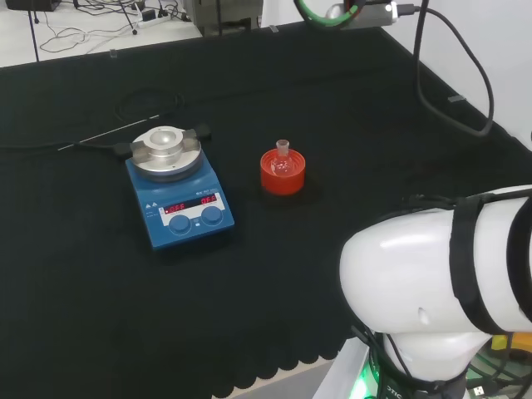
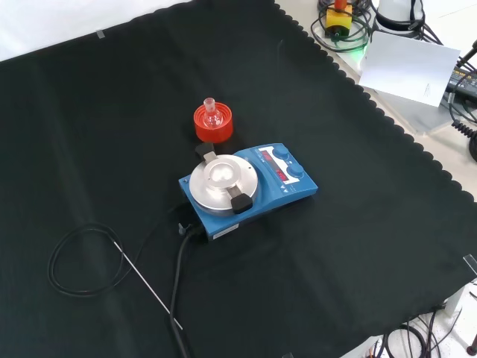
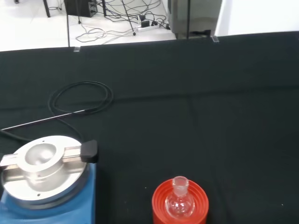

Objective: Pick up the round-bottom flask.

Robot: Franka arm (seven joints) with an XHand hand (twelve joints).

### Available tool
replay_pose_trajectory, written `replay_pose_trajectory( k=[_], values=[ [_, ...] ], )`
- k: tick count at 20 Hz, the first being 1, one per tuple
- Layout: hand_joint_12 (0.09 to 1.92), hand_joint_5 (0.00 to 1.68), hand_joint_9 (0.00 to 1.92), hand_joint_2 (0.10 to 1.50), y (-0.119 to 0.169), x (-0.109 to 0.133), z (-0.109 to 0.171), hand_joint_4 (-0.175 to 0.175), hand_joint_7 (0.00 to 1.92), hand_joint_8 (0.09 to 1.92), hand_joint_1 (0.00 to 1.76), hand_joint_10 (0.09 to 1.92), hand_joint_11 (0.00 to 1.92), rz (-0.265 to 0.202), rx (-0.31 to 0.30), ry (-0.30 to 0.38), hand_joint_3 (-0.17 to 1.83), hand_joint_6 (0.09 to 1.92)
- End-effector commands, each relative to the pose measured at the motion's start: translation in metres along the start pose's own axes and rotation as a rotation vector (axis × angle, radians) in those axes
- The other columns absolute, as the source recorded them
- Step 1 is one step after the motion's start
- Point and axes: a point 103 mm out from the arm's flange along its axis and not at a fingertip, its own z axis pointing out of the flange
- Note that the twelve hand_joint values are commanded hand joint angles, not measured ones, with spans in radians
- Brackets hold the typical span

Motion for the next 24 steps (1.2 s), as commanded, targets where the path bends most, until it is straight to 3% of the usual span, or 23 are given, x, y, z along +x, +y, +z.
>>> replay_pose_trajectory(
  k=[1, 7, 12, 16, 24],
  values=[
    [1.39, 0.45, 0.28, 1.25, 0.014, -0.030, 0.030, -0.004, 0.20, 0.59, 0.13, 0.64, 0.01, 0.063, 0.023, 0.028, 0.24, 0.22],
    [1.39, 0.45, 0.28, 1.21, 0.030, -0.017, 0.074, -0.005, 0.21, 0.59, 0.20, 0.64, 0.02, 0.077, 0.029, 0.036, 0.22, 0.20],
    [1.39, 0.45, 0.31, 1.16, 0.058, -0.024, 0.129, -0.009, 0.22, 0.60, 0.28, 0.65, 0.04, 0.071, 0.015, 0.078, 0.20, 0.18],
    [1.39, 0.52, 0.42, 1.01, 0.076, -0.028, 0.171, -0.015, 0.30, 0.63, 0.56, 0.67, 0.12, 0.075, 0.038, 0.116, 0.15, 0.20],
    [1.38, 0.55, 0.49, 0.85, 0.093, -0.029, 0.240, -0.016, 0.32, 0.63, 0.75, 0.63, 0.16, 0.094, 0.116, 0.131, 0.23, 0.14]
  ],
)
